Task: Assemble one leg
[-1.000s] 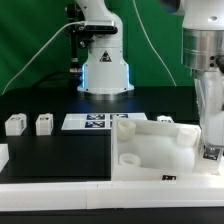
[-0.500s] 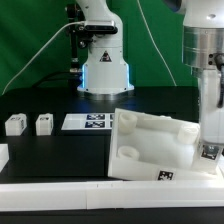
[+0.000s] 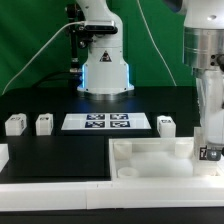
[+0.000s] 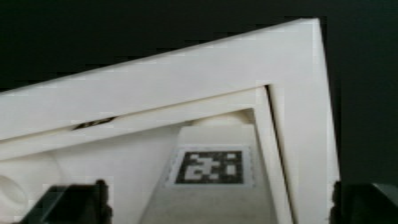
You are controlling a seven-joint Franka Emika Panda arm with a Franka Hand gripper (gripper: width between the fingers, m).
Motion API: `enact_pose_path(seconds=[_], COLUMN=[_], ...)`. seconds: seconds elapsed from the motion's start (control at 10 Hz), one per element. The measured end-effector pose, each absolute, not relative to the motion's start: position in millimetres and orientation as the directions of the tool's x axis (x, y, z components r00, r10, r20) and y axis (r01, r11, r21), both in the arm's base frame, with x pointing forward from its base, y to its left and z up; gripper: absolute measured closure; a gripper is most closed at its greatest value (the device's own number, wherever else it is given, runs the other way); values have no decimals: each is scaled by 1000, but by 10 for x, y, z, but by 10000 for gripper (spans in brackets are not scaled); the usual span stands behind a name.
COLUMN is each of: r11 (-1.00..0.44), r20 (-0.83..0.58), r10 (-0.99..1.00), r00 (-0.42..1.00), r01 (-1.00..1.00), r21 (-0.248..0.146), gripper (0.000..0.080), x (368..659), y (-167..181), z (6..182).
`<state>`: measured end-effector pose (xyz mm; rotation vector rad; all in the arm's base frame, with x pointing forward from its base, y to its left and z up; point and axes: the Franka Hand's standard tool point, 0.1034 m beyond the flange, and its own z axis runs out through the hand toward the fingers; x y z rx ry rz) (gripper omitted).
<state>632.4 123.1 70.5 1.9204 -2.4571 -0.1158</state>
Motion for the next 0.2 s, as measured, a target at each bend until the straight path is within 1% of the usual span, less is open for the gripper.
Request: enact_pose_path(seconds=[0.2], r11=[239], r20=[-29], r10=[-970], r00=[-242], r01=[-968], r21=[71], gripper=[151], x=[6324], y=[1231], z=[705])
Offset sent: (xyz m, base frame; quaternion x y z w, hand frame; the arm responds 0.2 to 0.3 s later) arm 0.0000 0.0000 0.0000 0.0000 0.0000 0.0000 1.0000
